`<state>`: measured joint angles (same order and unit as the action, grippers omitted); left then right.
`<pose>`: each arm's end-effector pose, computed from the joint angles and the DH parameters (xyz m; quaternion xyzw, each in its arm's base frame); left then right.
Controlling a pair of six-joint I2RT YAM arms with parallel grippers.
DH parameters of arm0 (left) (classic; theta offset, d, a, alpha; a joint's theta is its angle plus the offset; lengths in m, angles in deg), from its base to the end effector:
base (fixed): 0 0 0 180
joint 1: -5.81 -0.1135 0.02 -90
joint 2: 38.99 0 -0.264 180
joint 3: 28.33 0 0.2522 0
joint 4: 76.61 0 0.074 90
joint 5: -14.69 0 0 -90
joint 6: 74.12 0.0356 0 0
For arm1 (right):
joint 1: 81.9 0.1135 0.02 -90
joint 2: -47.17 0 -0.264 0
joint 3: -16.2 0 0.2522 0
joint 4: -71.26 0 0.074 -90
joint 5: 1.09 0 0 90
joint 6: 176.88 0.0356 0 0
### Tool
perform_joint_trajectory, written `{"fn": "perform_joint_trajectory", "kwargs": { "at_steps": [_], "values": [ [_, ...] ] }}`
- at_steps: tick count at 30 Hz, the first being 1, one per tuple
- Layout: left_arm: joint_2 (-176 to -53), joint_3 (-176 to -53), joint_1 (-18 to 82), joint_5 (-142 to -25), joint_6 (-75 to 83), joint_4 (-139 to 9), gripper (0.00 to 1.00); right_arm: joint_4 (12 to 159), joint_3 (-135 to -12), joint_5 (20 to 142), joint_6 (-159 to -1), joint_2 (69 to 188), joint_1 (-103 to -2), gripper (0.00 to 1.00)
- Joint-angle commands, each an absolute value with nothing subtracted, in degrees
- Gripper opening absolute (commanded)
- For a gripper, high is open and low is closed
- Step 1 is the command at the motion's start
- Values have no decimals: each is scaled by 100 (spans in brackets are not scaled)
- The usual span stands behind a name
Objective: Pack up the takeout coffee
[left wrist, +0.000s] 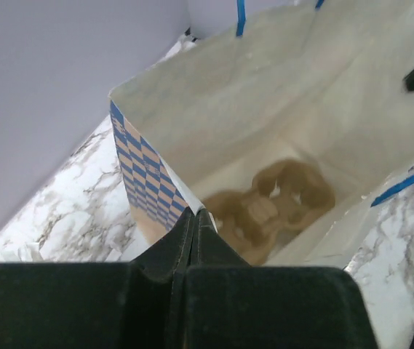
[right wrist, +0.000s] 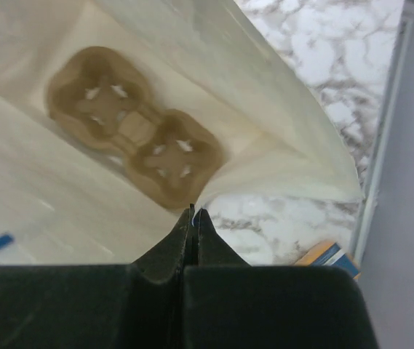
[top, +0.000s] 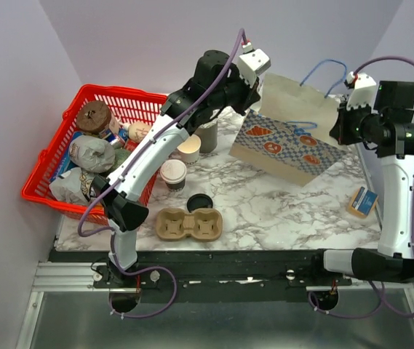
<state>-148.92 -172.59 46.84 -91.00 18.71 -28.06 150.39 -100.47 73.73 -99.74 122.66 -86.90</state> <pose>0.3129 -0.2851 0.4773 0.3697 0.6939 -0.3009 0.5397 0.2291 -0.0107 0.4685 -0.1189 0.8847 0.0497 0.4481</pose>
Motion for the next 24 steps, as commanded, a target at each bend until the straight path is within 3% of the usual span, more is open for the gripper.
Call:
{"fn": "perform_joint_trajectory", "kwargs": {
  "at_steps": [1, 9, 18, 20, 22, 23, 24],
  "values": [
    [-14613, -16849, 4747, -9482, 1614, -2901, 0, 15270, -9198, 7089, -9813, 11951, -8691, 1],
    [-14499, -16339, 4720, -9667, 1458, -2716, 0, 15314, -8326, 7089, -9848, 11573, -8691, 1],
    [-14341, -15688, 4720, -9658, 1544, -2743, 0, 15419, -8194, 7212, -9787, 11318, -8700, 1],
    [-14332, -15670, 4720, -9684, 1562, -2708, 2, 15446, -7913, 7142, -9778, 11248, -8700, 8],
    [-14340, -15705, 4720, -9676, 1692, -2646, 18, 15454, -7711, 7142, -9786, 11186, -8700, 31],
    [-14340, -15705, 4720, -9606, 1711, -2576, 26, 15463, -7710, 7150, -9795, 11160, -8691, 37],
    [-14340, -15722, 4720, -9579, 1755, -2541, 43, 15489, -7762, 7159, -9821, 11160, -8700, 43]
  ]
}}
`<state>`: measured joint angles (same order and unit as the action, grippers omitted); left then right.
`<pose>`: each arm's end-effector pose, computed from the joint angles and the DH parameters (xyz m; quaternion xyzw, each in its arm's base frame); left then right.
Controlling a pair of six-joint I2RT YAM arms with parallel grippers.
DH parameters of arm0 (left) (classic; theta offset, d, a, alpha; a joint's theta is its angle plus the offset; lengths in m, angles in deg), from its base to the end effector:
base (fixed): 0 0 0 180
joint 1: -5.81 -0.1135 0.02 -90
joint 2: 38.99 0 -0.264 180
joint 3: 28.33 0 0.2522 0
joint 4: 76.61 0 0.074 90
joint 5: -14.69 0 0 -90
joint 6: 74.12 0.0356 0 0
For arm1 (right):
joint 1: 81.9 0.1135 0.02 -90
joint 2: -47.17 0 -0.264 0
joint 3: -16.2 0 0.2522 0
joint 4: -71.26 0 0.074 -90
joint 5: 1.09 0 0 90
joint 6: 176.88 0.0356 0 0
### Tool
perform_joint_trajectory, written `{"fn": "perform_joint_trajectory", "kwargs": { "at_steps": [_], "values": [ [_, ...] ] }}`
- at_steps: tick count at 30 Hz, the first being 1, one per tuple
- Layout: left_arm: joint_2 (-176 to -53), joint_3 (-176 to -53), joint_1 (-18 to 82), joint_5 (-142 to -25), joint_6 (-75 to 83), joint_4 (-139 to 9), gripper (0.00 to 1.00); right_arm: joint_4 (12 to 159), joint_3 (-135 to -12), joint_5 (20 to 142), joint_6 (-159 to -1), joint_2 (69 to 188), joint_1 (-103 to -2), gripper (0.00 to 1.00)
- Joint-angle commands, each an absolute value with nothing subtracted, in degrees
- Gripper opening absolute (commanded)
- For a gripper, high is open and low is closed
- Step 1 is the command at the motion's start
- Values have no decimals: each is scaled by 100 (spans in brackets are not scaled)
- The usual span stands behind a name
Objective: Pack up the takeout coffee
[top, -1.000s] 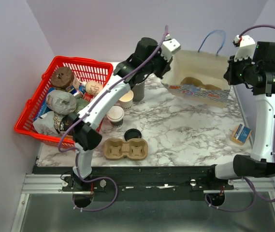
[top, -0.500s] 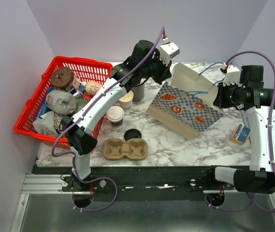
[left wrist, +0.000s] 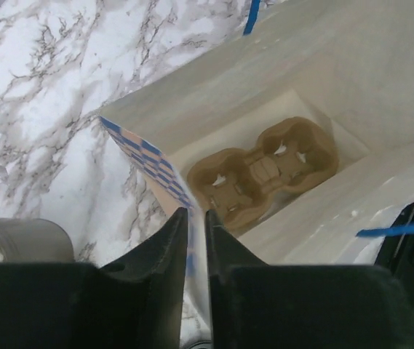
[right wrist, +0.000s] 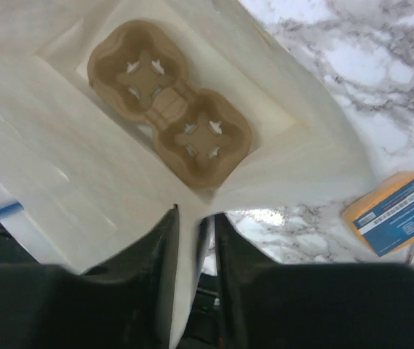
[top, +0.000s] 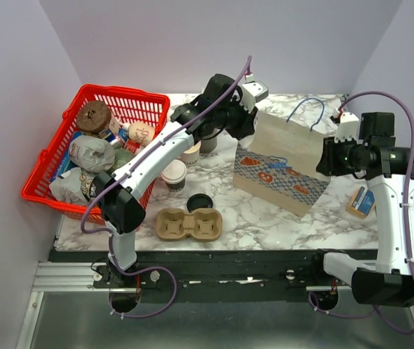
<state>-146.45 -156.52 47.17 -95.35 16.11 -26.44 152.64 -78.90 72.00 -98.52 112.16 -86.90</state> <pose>0.3137 -0.2924 0.4018 0.3839 0.7639 -0.3151 0.4121 0.1943 -0.0066 0.3950 -0.1027 0.9288 0.0898 0.3446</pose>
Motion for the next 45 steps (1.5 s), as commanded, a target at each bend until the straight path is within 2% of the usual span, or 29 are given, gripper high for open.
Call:
{"fn": "perform_joint_trajectory", "kwargs": {
  "at_steps": [1, 4, 7, 9, 15, 17, 22, 25, 28, 34, 40, 45],
  "values": [
    [-14332, -15775, 4720, -9544, 1833, -2514, 50, 15542, -7859, 7159, -9883, 11177, -8691, 60],
    [-14244, -16186, 4703, -9500, 2131, -2339, 65, 15665, -8657, 7089, -10032, 11317, -8691, 78],
    [-14016, -16653, 4641, -9605, 2361, -2075, 80, 15779, -9606, 7106, -10173, 11546, -8691, 85],
    [-13788, -16785, 4501, -9815, 2729, -1585, 88, 15797, -10045, 7229, -10296, 11712, -8691, 87],
    [-13366, -16839, 4264, -10141, 5106, 1209, 99, 15130, -9767, 7441, -10815, 11819, -8700, 91],
    [-13321, -16620, 4228, -10072, 5829, 2330, 99, 14910, -9723, 7327, -10789, 11950, -8700, 91],
    [-12671, -14892, 3973, -9380, 7455, 2390, 99, 14874, -10030, 6729, -10709, 12319, -8700, 91],
    [-13003, -14738, 3834, -8631, 7163, 2355, 99, 14822, -10109, 6562, -10692, 12390, -8700, 91],
    [-13329, -14704, 3613, -8717, 6950, 2329, 99, 14743, -10048, 6500, -10727, 12373, -8700, 91],
    [-13382, -13913, 3393, -8586, 7098, 1380, 99, 14628, -9943, 6369, -10622, 12285, -8709, 91],
    [-13848, -14193, 3226, -8832, 7099, 1485, 99, 14593, -9741, 6377, -10639, 12118, -8700, 91],
    [-13857, -13965, 3156, -8754, 7248, 1002, 99, 14575, -9591, 6421, -10674, 11995, -8700, 91]
  ]
}}
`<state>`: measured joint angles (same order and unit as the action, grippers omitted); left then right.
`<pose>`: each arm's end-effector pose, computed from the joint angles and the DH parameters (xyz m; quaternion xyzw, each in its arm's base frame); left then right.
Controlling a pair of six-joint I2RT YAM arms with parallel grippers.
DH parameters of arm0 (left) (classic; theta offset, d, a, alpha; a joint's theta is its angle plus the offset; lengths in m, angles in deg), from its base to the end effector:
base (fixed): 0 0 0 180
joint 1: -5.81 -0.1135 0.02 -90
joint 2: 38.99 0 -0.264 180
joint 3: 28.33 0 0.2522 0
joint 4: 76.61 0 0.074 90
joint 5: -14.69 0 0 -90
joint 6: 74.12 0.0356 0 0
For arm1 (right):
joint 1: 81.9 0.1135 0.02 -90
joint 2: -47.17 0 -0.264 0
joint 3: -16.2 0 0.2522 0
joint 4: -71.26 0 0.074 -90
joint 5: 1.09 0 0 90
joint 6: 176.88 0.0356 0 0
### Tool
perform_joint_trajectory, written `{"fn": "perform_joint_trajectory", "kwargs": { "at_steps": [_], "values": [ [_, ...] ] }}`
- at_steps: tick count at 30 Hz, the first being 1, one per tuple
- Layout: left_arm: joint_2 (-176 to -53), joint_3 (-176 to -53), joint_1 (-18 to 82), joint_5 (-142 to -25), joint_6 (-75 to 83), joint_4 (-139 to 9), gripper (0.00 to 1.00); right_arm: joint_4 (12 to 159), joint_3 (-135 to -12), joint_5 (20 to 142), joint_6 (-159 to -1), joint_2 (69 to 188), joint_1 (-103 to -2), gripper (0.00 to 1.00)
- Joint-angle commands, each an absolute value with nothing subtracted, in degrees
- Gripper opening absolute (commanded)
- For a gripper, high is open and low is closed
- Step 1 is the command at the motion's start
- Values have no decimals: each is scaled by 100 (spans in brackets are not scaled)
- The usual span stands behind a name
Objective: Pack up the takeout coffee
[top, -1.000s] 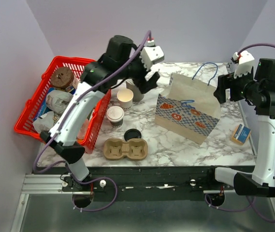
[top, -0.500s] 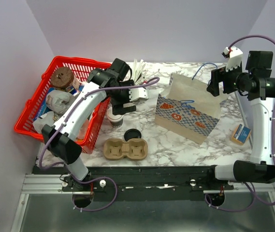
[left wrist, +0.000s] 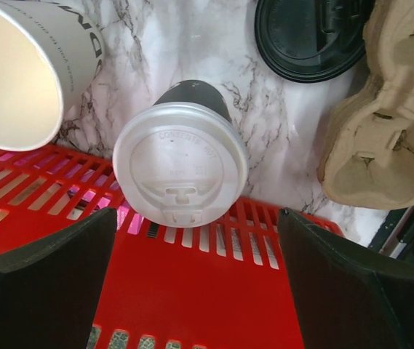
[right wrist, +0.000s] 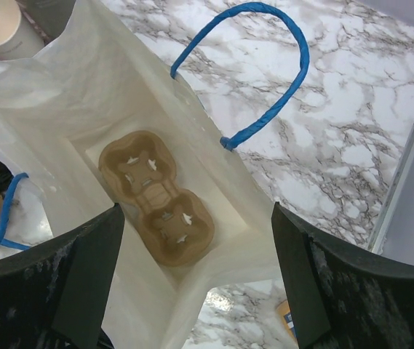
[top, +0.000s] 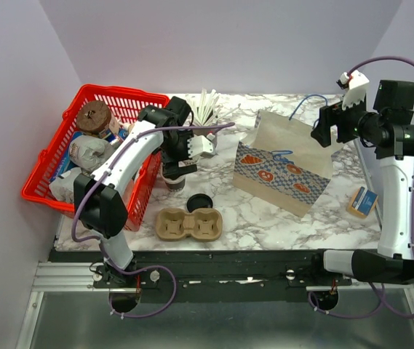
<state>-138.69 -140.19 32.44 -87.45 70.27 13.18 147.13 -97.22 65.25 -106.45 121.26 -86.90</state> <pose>0.2955 -0.1565 0.3206 0.6508 0.7442 -0.0764 0.1292 0.2287 -0.0057 0.4638 -0.2023 0.8554 0.0852 0.4691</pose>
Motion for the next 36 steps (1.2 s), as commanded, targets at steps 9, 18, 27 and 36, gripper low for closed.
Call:
{"fn": "perform_joint_trajectory", "kwargs": {
  "at_steps": [9, 18, 27, 36],
  "values": [
    [-14085, -13930, 3059, -8858, 7415, 808, 99, 14584, -9661, 6412, -10674, 12082, -8700, 91],
    [-14235, -13877, 3041, -8955, 7406, 720, 99, 14584, -9758, 6430, -10683, 12205, -8700, 91],
    [-14376, -13974, 3041, -9016, 7477, 1010, 99, 14575, -9767, 6474, -10692, 12258, -8700, 91],
    [-14349, -13815, 3041, -9034, 7407, 835, 99, 14558, -9802, 6491, -10692, 12328, -8700, 91]
  ]
}}
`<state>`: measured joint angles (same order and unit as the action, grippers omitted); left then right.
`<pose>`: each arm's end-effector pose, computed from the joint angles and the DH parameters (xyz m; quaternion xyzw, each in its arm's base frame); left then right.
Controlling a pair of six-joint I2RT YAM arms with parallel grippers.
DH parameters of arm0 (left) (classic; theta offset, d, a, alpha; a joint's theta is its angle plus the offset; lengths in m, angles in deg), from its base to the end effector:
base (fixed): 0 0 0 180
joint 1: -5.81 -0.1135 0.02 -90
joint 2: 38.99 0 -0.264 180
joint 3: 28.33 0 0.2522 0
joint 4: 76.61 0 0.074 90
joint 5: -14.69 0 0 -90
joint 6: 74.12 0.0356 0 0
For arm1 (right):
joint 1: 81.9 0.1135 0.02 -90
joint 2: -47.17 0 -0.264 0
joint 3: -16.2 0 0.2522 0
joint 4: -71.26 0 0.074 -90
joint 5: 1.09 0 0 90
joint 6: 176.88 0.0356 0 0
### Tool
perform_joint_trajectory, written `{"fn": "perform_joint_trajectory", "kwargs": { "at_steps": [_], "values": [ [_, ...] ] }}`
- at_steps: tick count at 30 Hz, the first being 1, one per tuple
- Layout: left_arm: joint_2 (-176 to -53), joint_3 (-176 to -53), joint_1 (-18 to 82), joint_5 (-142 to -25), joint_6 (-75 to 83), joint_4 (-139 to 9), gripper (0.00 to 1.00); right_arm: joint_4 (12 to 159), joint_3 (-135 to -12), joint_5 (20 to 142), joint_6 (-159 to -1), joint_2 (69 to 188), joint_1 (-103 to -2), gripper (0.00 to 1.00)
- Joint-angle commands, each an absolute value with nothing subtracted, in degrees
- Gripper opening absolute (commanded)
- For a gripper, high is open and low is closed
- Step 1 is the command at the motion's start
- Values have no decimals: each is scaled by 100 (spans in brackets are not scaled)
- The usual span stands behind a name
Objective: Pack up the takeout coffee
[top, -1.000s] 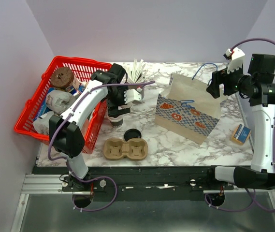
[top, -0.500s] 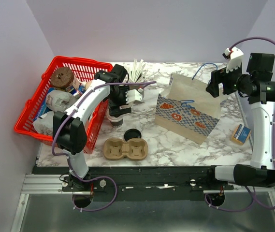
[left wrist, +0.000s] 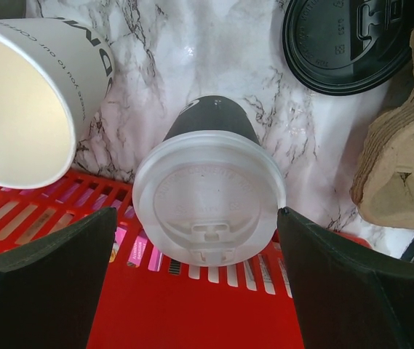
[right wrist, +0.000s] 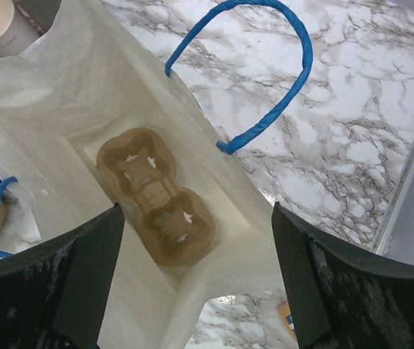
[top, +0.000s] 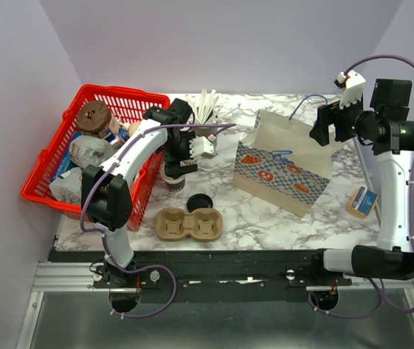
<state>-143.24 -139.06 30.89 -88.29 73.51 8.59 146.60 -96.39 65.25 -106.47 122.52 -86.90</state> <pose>0.3198 -0.1585 0.2912 0.6616 0.7349 -0.0806 0.1253 0.2382 -0.0065 0.4558 -0.2007 0.8616 0.0889 0.4577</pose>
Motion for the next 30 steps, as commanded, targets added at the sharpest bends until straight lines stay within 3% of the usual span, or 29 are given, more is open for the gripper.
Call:
{"fn": "perform_joint_trajectory", "kwargs": {
  "at_steps": [1, 14, 23, 27, 30],
  "values": [
    [-14367, -13815, 3033, -9043, 7389, 843, 99, 14558, -9811, 6483, -10692, 12329, -8700, 91],
    [-14200, -13394, 3041, -8762, 7284, 466, 98, 14523, -9863, 6483, -10657, 12381, -8700, 91],
    [-14165, -13455, 3033, -8744, 7143, 527, 86, 14514, -9890, 6710, -10946, 12478, -8700, 92],
    [-14156, -13525, 3041, -8823, 7029, 702, 74, 14496, -10118, 6835, -11262, 12741, -8700, 94],
    [-14060, -13499, 3041, -8876, 6993, 720, 73, 14330, -10075, 6703, -11605, 12777, -8700, 94]
  ]
}}
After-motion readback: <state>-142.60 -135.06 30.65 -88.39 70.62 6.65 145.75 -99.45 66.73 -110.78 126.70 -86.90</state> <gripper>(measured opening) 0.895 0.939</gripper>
